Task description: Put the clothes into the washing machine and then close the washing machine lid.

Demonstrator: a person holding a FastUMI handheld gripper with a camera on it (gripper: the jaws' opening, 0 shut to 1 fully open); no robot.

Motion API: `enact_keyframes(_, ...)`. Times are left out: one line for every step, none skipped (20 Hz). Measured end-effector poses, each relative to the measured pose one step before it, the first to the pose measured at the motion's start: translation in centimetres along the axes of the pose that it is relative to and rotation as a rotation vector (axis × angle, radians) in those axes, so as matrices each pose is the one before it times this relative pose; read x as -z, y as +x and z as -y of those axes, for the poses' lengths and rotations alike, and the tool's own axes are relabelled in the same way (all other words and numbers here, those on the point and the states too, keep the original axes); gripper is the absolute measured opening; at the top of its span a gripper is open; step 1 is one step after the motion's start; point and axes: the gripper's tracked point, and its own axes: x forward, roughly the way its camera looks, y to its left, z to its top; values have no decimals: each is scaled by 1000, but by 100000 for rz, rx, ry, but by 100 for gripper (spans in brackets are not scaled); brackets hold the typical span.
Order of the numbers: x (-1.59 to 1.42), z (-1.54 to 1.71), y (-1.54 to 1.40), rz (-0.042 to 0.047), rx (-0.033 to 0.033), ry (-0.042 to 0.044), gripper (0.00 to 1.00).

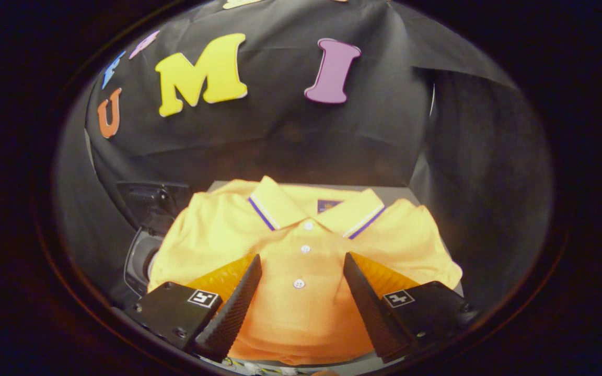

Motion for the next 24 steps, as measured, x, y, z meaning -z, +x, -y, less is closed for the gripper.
enact_keyframes(-643,-58,44,2509,1159,1408,100)
enact_keyframes(485,-176,226,-4154,459,454,100)
enact_keyframes(-322,15,70,-286,-274,1728,98)
enact_keyframes(15,-103,272,-1988,-315,2683,98)
enact_keyframes(-213,84,-101,14,72,1415,96)
enact_keyframes(215,80,-73,-1088,23,-974,96)
enact_keyframes(-28,-94,32,-657,-137,-1370,95)
enact_keyframes(40,-117,-62,-907,-192,157,95)
enact_keyframes(-239,-83,51,-1065,-461,-414,94)
enact_keyframes(-51,-96,-13,-1424,-507,-828,92)
enact_keyframes(-17,-105,41,-745,-100,-555,89)
enact_keyframes(25,-114,367,-335,921,-366,88)
enact_keyframes(-129,-44,278,460,1021,768,76)
enact_keyframes(-171,161,136,1060,1263,-325,64)
enact_keyframes(-17,-154,-327,1002,765,-1123,42)
enact_keyframes(-73,-77,-226,1055,1287,-605,35)
enact_keyframes(215,-89,103,1117,1291,-991,27)
enact_keyframes(16,-105,-17,1355,954,-1936,19)
enact_keyframes(108,-134,-95,1622,256,-847,12)
enact_keyframes(150,-98,-186,1071,-501,41,11)
enact_keyframes(-106,-61,-387,1184,-1660,1552,8)
enact_keyframes(188,-263,-274,582,-1971,2024,8)
enact_keyframes(303,-136,-504,492,-1301,950,7)
enact_keyframes(-177,109,-482,2240,889,-1645,7)
